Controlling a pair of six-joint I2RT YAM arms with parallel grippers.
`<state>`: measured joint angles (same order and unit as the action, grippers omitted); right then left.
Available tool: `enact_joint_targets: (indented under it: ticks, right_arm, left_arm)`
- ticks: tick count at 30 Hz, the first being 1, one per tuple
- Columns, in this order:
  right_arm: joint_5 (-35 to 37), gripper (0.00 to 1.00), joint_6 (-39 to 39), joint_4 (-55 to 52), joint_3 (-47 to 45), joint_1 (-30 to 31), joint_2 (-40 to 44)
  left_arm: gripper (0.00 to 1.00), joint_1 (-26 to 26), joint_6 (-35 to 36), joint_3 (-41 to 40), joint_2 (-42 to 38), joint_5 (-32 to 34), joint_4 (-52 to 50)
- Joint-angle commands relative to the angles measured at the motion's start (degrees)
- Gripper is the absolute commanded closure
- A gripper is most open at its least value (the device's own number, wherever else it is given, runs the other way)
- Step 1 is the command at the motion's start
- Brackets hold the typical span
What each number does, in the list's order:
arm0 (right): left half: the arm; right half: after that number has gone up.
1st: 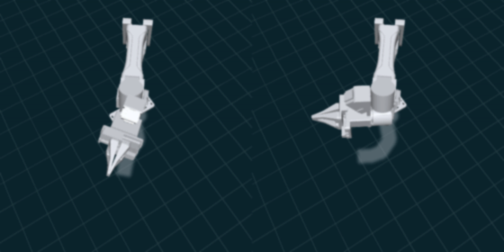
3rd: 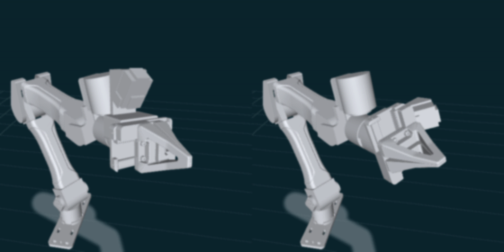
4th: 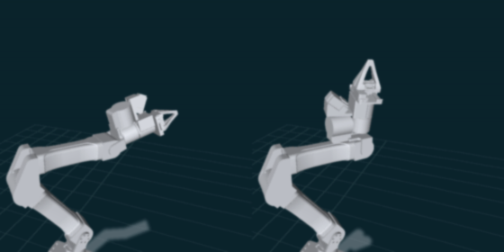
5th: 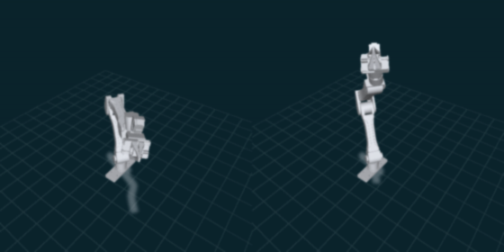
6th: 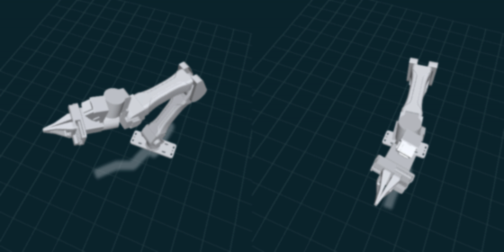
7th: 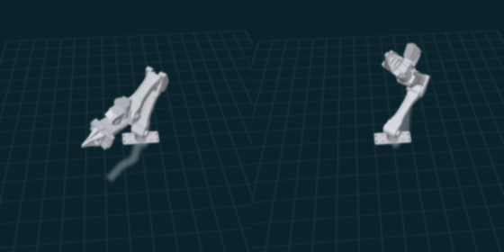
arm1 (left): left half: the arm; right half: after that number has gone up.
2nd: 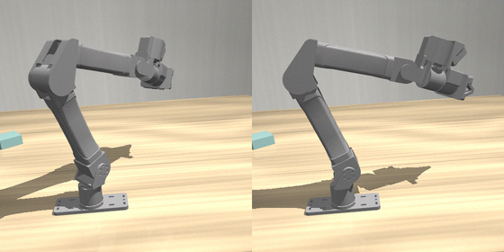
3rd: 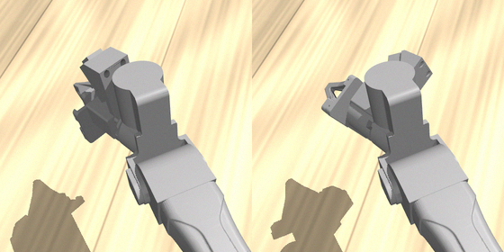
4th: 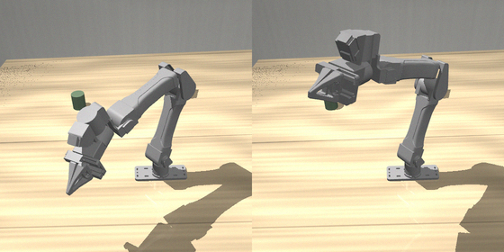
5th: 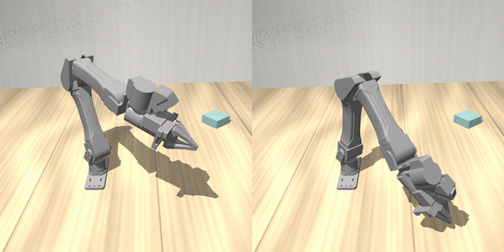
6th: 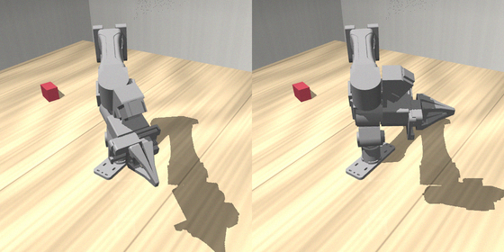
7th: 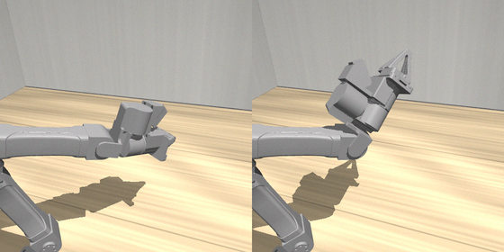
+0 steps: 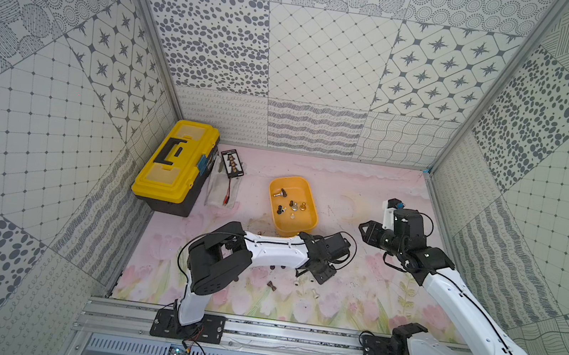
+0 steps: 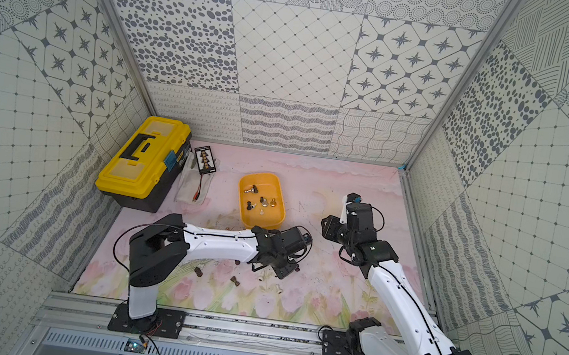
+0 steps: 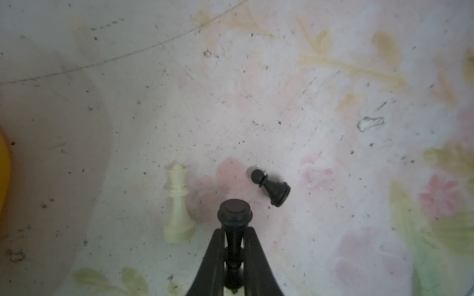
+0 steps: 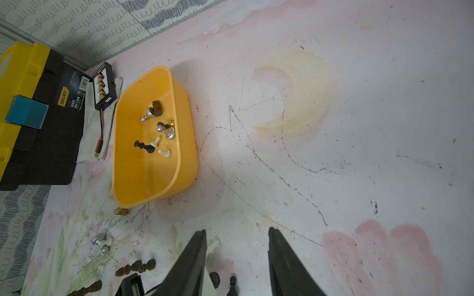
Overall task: Put the chess pieces into the storage box
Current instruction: Pick up the chess piece at the center of the board, then place the chess piece in the storage box.
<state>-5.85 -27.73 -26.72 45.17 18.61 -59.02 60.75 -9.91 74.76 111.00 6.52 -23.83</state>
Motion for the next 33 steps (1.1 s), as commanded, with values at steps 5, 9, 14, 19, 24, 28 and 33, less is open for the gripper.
enact_joint_targets:
  ticks: [5,9,14,19,24,28,33]
  right_arm:
    - [-1.7,0.54,-0.4,2.4,-0.3,-0.2,-0.8]
    - [-2.2,0.54,-0.4,2.3,-0.3,-0.2,-0.7]
    - [-1.3,0.53,-0.2,2.7,-1.3,-0.2,0.5]
    - [-2.7,0.53,-0.4,3.4,-1.2,-0.2,-1.7]
    - [-4.1,0.53,-0.6,3.8,-0.6,-0.2,-3.6]
    - [-4.1,0.53,0.0,3.4,0.2,-0.2,-4.6]
    - [-5.8,0.52,0.3,2.7,1.0,-0.2,-6.6]
  left_arm:
    - [1.0,-0.7,1.3,2.0,-5.3,2.8,-0.3]
    - [1.0,-3.0,-0.1,1.6,-9.9,1.1,0.8]
    - [1.0,-10.6,-2.4,3.6,-13.3,-1.7,-1.2]
    - [1.0,-19.6,-1.4,8.6,-10.2,-2.0,-6.2]
    - [1.0,-27.4,0.4,18.2,-0.9,-0.3,-9.6]
    - [1.0,-32.1,-0.1,27.1,6.8,-2.9,-11.2]
    - [0.97,-34.3,0.3,36.1,15.8,-2.5,-11.7]
